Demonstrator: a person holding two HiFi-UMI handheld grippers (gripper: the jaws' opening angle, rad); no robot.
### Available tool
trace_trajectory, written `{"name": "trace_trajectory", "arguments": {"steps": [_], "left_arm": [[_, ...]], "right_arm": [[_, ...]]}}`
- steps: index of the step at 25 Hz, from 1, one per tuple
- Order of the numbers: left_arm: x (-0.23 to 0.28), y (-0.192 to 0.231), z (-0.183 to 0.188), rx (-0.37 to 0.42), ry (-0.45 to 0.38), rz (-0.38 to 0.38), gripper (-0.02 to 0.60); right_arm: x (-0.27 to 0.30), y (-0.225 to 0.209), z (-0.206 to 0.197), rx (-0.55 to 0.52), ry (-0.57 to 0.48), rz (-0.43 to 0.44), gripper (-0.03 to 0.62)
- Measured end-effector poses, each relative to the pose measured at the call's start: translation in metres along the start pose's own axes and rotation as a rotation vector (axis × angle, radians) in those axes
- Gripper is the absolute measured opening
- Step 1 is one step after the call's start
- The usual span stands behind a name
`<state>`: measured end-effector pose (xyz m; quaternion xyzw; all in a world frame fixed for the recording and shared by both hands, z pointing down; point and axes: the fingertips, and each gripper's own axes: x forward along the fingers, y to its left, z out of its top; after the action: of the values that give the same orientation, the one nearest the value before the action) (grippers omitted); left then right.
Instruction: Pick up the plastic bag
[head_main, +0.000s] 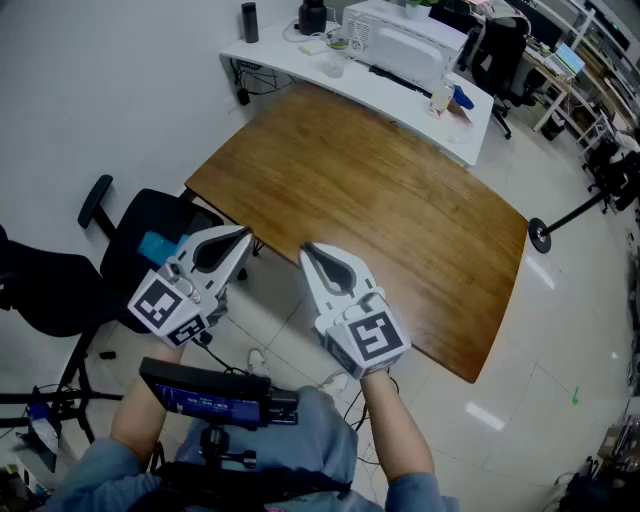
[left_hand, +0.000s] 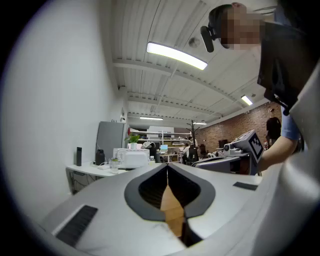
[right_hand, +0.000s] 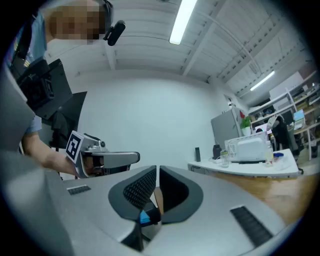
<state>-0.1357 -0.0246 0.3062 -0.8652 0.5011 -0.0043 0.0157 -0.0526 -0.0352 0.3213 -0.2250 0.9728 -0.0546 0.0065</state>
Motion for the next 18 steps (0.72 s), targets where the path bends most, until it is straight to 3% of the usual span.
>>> {"name": "trace_trajectory", "arguments": {"steps": [11, 18], "left_arm": [[-0.080, 0.083, -0.054, -0.033, 0.065, 0.181, 0.032], [-0.118, 0.128, -0.101, -0.056, 0.120, 0.250, 0.037]], "right_arm": [[0.119, 0.059, -0.080, 0.123, 0.069, 0.185, 0.031], [0.179, 0.088, -0.147, 0.279, 0.160, 0.179, 0.031]]}}
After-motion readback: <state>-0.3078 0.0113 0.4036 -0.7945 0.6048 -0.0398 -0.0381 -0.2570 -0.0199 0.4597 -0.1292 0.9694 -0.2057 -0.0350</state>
